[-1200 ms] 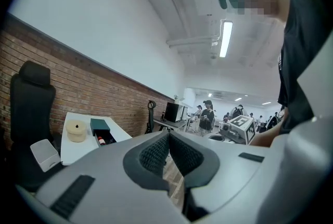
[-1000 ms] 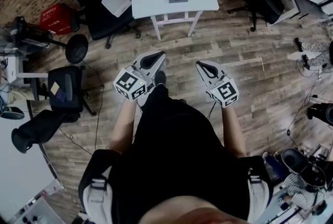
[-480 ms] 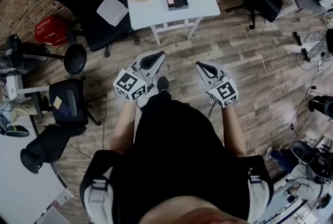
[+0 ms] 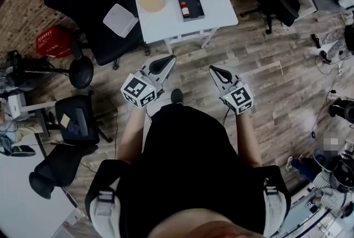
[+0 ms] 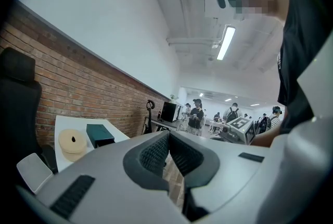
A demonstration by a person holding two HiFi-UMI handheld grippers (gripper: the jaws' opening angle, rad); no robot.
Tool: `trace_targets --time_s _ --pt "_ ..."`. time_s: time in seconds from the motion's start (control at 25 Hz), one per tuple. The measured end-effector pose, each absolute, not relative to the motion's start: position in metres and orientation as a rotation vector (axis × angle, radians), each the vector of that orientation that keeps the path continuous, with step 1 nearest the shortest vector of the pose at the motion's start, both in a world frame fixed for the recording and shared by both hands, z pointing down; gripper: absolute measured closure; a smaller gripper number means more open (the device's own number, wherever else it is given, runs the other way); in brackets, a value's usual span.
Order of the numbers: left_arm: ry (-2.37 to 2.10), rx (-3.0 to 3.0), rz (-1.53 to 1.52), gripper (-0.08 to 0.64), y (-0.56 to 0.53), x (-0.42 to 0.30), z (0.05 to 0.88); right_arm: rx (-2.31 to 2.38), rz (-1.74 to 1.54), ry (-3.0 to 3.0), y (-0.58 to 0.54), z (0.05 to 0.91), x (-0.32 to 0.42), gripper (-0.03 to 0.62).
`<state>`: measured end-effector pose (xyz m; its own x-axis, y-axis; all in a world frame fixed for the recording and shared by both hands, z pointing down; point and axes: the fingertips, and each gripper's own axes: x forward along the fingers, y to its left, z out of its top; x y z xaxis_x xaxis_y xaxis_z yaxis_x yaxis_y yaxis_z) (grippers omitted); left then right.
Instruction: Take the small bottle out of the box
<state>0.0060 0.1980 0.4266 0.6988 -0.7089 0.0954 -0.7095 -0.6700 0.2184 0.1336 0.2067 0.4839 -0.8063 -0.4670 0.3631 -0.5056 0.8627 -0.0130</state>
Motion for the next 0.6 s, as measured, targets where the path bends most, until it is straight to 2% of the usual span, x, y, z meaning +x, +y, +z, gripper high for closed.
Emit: trace_targets --time_s 0.6 --pt "-1.097 2.664 0.015 0.538 0.159 -0.049 0.441 0.765 0.176 -2.657 0.167 0.499 0.082 0.595"
